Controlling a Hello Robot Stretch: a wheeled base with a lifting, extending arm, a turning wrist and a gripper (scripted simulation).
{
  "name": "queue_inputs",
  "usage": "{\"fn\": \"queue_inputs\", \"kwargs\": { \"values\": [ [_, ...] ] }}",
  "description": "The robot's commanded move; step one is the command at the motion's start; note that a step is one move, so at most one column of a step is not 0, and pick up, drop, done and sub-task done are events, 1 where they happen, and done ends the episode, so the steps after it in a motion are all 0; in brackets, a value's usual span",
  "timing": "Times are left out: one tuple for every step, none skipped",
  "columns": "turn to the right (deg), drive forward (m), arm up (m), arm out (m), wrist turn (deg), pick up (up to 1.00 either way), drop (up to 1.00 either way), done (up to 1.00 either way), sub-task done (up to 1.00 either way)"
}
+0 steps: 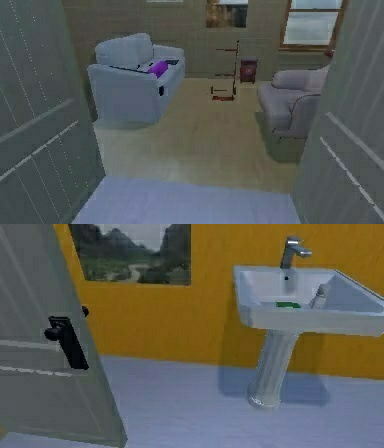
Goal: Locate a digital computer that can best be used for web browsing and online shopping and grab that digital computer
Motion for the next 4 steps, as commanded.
{"fn": "queue_inputs", "kwargs": {
  "values": [
    [0.0, 1.00, 0.00, 0.00, 0.0, 0.00, 0.00, 0.00, 0.00],
    [3.0, 0.00, 0.00, 0.00, 0.0, 0.00, 0.00, 0.00, 0.00],
    [0.0, 1.00, 0.00, 0.00, 0.0, 0.00, 0.00, 0.00, 0.00],
    [0.0, 1.00, 0.00, 0.00, 0.0, 0.00, 0.00, 0.00, 0.00]
  ]
}}
